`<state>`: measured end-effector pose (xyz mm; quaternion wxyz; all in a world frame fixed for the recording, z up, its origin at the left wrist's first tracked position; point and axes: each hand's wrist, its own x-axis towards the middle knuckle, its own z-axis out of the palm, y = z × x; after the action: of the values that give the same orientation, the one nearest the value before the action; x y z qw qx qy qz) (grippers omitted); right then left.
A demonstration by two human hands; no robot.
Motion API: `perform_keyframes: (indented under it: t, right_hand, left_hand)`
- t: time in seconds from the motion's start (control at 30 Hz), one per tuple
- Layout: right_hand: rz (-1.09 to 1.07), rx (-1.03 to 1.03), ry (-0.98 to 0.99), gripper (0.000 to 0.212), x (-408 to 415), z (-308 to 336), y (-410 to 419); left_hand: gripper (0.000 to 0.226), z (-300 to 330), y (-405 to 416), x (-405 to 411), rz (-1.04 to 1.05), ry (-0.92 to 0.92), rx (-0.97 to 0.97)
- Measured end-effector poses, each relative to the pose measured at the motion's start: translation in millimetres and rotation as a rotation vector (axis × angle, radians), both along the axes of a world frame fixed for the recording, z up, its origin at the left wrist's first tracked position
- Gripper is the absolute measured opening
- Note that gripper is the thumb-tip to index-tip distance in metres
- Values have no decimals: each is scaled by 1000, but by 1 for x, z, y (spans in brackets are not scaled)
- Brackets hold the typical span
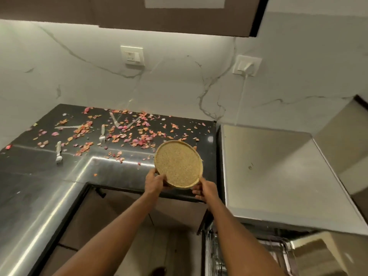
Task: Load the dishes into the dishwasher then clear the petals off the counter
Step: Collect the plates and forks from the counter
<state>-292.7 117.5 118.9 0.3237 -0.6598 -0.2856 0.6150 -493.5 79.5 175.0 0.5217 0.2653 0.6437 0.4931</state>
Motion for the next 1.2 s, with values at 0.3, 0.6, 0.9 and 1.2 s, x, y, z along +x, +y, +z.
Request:
perform_keyframes:
  t: [0.3, 0.6, 0.9, 1.2]
  right_hand:
    - [-507, 124, -99, 18, 79, -28, -86]
    - [-929, 32, -69, 21, 116, -35, -222]
    - [-1097, -6, -6, 25, 165, -45, -287]
    - [-1134, -32, 5, 29, 217, -61, -309]
  left_hand:
    - [46, -25, 18, 85, -502, -203, -161]
    - [39, -58, -27, 184, -918, -53, -292]
    - [38, -71, -60, 273, -1150, 91, -363]
    - [36, -86, -77, 335, -1245, 144, -389]
